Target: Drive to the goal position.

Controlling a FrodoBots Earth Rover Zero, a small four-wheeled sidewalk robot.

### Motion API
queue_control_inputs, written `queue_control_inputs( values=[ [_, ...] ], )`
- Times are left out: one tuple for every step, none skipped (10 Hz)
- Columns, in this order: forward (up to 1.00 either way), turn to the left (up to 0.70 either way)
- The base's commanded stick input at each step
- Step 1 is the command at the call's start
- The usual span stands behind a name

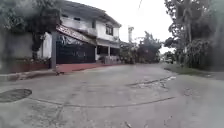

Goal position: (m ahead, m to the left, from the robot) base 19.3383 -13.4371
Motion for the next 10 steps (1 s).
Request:
queue_control_inputs(
  values=[
    [1.0, 0.4],
    [1.0, 0.21],
    [1.0, 0.04],
    [1.0, -0.36],
    [1.0, -0.4],
    [1.0, -0.36],
    [1.0, -0.03],
    [1.0, 0.0],
    [1.0, 0.0],
    [1.0, 0.05]
  ],
)
